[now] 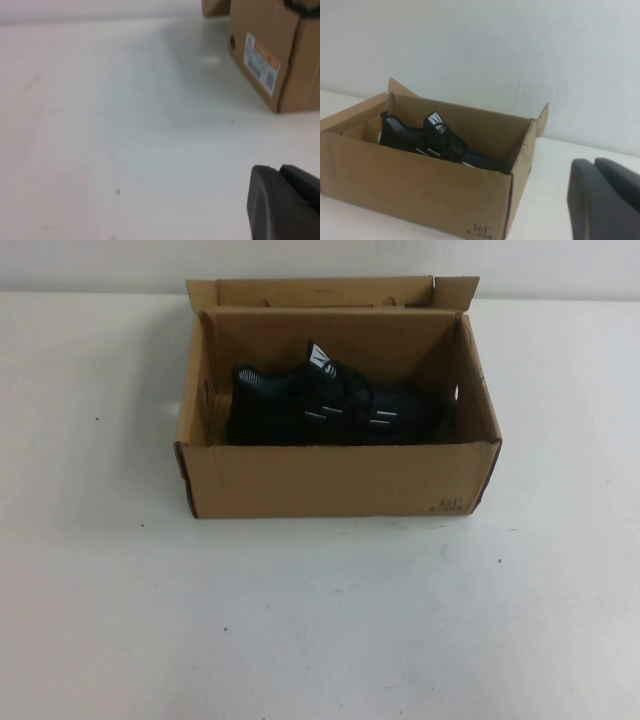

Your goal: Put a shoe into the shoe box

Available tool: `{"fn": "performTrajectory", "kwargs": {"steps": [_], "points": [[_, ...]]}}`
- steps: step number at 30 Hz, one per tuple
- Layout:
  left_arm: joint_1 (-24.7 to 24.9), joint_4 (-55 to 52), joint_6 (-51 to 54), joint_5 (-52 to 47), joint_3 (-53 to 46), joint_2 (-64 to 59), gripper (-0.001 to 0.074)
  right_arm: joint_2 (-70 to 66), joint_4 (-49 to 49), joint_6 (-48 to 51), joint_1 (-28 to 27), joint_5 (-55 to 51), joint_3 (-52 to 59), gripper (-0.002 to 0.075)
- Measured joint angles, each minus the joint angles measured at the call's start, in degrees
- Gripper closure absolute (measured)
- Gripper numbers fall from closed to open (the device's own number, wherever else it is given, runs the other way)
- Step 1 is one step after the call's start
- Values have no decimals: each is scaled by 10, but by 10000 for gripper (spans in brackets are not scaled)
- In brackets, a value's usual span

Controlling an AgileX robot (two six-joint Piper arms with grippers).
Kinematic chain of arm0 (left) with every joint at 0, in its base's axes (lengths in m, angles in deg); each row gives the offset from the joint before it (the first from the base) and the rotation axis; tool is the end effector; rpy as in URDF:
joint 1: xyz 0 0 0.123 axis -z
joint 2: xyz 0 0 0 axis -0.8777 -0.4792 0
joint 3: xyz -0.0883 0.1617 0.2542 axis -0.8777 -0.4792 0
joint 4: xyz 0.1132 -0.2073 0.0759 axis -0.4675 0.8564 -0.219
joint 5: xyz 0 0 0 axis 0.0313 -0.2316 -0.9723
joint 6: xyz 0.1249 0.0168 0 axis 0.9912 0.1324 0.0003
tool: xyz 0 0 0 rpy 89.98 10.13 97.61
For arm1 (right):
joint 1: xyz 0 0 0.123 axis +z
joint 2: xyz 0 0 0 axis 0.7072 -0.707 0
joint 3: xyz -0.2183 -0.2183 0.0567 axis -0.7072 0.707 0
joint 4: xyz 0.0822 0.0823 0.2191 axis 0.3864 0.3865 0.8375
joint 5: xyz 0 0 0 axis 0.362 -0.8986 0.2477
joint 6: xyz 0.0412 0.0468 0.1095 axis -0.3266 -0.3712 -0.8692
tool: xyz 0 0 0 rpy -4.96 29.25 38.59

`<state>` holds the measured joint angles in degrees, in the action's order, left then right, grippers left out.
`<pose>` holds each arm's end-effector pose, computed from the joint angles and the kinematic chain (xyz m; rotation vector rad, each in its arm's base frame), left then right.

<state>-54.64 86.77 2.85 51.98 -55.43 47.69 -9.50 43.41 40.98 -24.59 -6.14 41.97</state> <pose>0.0547 -0.0075 0.1736 0.1849 1.7815 -0.0321 0.0693 0.0274 0.2826 -0.3196 1.4837 0.2484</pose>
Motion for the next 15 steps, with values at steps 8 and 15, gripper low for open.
{"fn": "performTrajectory", "kwargs": {"steps": [8,15], "points": [[0,-2,0,-46,-7,0,736,0,0,0,0,0,0,743],[0,-2,0,-46,-7,0,736,0,0,0,0,0,0,743]]}}
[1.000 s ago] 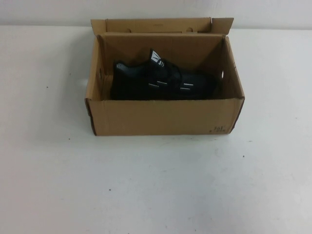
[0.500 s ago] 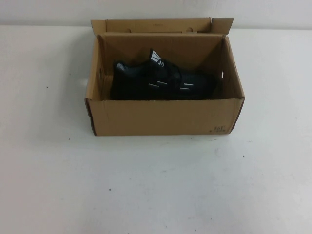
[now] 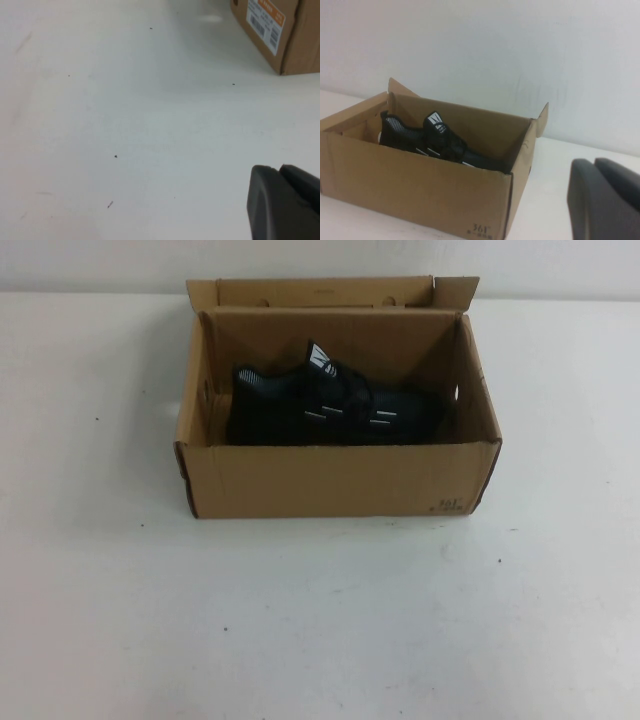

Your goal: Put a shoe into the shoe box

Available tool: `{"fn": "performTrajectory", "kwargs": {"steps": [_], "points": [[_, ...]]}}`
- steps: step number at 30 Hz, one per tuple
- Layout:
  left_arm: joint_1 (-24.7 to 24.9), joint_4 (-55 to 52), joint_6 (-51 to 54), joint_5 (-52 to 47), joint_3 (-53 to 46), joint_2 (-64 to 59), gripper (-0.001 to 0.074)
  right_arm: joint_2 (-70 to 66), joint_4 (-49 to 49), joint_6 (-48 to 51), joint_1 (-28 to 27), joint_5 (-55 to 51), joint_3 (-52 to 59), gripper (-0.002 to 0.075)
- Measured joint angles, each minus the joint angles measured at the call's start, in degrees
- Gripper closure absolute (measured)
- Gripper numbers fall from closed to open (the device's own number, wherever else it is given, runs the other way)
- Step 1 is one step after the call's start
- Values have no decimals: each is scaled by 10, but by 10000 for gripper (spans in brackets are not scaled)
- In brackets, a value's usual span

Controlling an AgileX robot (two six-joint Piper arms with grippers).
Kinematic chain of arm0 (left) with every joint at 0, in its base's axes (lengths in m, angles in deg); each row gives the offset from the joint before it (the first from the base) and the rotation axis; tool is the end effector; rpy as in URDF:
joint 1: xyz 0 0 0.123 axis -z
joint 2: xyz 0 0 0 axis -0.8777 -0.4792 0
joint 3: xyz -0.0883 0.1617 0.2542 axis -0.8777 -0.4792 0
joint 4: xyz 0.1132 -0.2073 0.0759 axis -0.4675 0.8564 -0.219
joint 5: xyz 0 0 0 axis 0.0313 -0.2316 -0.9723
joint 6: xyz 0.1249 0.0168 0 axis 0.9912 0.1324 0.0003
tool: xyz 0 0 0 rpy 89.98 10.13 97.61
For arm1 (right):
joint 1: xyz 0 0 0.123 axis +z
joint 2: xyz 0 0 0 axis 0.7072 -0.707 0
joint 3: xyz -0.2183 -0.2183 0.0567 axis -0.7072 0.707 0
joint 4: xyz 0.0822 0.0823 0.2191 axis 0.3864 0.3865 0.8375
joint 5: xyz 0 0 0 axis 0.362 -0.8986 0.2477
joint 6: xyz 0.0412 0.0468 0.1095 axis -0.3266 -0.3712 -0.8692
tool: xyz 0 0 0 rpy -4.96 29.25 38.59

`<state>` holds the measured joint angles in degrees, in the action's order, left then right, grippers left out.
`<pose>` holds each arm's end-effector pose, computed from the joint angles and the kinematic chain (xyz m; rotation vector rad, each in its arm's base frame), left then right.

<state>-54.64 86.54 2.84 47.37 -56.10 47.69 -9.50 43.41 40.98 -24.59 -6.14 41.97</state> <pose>0.0521 -0.0073 0.1596 0.1983 1.8728 -0.0290 0.0693 0.0274 0.2826 -0.3196 1.4837 0.2484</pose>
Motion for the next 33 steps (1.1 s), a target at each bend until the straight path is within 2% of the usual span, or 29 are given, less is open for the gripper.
{"fn": "performTrajectory", "kwargs": {"steps": [22,26,33], "points": [[0,0,0,0,0,0,736,3,0,0,-3,0,0,743],[0,0,0,0,0,0,736,18,0,0,-40,0,0,743],[0,0,0,0,0,0,736,64,10,0,-148,-2,25,743]]}}
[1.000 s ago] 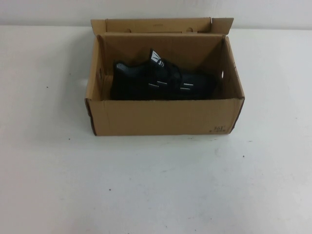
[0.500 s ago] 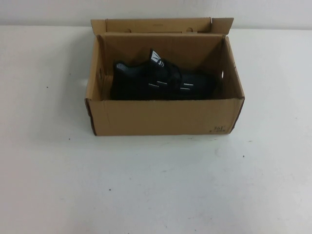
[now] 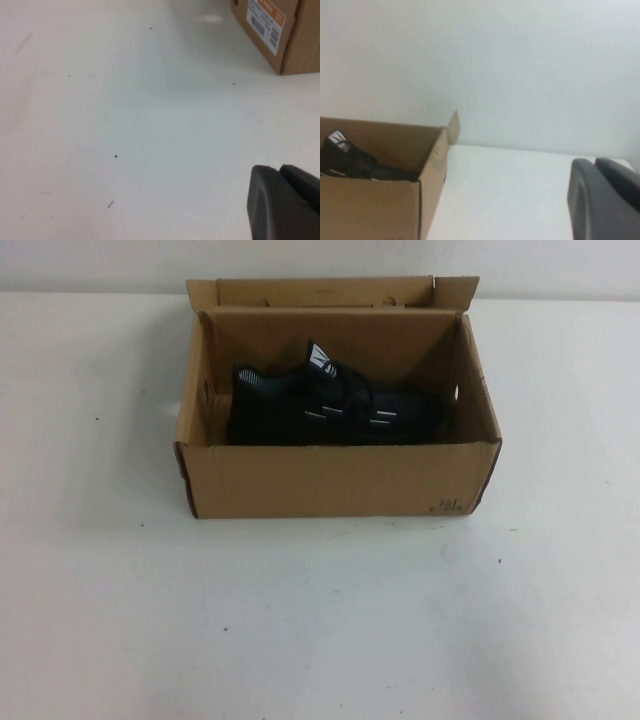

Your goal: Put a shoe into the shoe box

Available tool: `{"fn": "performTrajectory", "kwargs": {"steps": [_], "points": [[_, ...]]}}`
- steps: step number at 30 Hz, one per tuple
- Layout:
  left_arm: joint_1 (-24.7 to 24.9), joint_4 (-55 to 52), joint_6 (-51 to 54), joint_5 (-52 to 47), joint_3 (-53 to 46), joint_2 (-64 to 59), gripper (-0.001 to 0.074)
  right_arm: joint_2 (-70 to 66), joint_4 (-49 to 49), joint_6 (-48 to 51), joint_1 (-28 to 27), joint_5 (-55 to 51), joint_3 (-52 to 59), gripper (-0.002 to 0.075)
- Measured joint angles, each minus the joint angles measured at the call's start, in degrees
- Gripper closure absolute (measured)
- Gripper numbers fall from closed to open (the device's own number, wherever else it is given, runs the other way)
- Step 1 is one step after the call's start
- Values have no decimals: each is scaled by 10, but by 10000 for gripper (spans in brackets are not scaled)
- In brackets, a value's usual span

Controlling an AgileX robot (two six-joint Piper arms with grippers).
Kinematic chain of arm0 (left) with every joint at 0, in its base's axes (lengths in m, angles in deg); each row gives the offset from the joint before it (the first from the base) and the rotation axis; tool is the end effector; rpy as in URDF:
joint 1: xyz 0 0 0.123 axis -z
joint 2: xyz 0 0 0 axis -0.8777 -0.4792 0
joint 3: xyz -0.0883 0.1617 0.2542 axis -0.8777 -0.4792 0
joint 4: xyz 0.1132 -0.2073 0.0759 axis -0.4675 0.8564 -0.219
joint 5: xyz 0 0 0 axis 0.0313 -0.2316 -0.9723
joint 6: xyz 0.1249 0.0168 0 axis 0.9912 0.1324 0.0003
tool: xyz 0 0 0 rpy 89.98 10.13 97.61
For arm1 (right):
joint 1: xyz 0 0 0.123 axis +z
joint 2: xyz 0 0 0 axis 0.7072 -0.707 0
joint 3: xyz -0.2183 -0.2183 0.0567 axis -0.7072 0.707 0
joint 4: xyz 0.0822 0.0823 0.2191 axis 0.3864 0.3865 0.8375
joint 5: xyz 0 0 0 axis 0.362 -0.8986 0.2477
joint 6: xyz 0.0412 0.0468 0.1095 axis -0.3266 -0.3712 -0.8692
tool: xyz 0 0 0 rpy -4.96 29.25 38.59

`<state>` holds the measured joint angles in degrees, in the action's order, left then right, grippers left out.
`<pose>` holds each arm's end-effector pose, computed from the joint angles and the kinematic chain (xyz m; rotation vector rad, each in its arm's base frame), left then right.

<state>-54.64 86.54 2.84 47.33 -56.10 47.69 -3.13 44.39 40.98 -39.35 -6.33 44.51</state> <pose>0.0521 -0.0073 0.1595 0.1983 1.8735 -0.0290 0.0597 0.0076 0.2734 -0.1101 1.4449 0.0575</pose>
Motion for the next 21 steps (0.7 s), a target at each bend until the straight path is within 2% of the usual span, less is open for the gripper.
{"fn": "performTrajectory", "kwargs": {"steps": [5,15,21], "points": [[0,0,0,0,0,0,736,23,21,0,-39,-19,54,743],[0,0,0,0,0,0,736,34,56,0,-40,-65,107,743],[0,0,0,0,0,0,736,40,6,-38,-40,-110,107,743]]}}
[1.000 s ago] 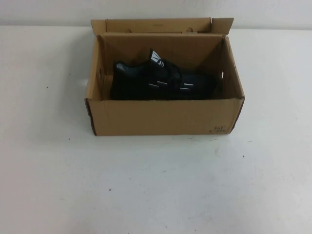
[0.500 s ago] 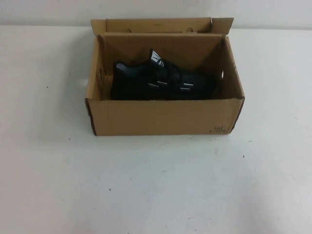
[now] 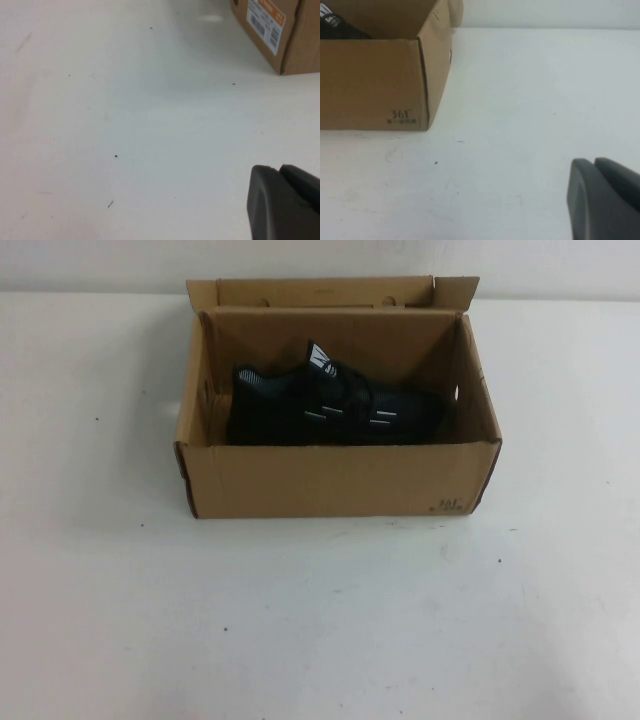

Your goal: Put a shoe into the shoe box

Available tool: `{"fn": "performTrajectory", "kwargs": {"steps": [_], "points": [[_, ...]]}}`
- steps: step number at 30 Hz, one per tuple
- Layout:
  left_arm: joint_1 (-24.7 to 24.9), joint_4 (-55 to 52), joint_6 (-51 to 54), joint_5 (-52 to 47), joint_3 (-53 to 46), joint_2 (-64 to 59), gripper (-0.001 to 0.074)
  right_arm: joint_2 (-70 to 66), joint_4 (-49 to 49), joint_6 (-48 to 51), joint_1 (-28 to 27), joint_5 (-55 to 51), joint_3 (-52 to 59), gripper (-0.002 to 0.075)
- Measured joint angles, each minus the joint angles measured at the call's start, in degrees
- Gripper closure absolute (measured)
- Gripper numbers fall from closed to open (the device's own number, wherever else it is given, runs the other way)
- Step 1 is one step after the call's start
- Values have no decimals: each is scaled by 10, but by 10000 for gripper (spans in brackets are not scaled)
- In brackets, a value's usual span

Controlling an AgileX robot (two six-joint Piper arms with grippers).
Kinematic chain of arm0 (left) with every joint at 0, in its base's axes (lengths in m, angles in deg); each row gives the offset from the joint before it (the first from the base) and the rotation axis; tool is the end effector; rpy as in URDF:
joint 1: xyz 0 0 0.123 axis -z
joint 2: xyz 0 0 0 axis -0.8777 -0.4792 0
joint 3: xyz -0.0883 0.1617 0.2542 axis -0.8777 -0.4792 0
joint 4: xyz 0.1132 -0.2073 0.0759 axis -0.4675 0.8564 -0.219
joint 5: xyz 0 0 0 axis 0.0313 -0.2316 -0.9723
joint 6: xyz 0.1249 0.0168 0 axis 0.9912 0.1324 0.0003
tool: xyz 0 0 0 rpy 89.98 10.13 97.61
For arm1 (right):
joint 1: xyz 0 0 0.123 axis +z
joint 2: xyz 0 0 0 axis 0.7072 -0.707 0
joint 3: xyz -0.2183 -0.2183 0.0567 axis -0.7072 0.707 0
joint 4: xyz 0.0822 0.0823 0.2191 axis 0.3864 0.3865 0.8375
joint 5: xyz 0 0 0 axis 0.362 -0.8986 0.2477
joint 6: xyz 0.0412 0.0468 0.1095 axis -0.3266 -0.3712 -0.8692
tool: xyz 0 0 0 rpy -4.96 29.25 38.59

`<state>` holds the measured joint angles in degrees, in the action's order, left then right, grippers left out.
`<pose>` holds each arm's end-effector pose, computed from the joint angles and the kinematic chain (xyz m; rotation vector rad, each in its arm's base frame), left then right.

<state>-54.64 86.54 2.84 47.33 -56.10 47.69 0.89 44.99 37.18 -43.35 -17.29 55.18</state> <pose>0.0521 -0.0073 0.1595 0.1983 1.8735 -0.0290 0.0597 0.0108 0.1862 -0.0516 1.7469 0.1053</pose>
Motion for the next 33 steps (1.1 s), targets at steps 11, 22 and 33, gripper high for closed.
{"fn": "performTrajectory", "kwargs": {"steps": [11,22,33], "points": [[0,-1,0,-1,0,0,736,27,-189,-231,0,-23,14,743],[0,-1,0,-1,0,0,736,30,-194,-242,0,-70,16,743],[0,-1,0,-1,0,0,736,30,-194,-242,0,-71,16,743]]}}
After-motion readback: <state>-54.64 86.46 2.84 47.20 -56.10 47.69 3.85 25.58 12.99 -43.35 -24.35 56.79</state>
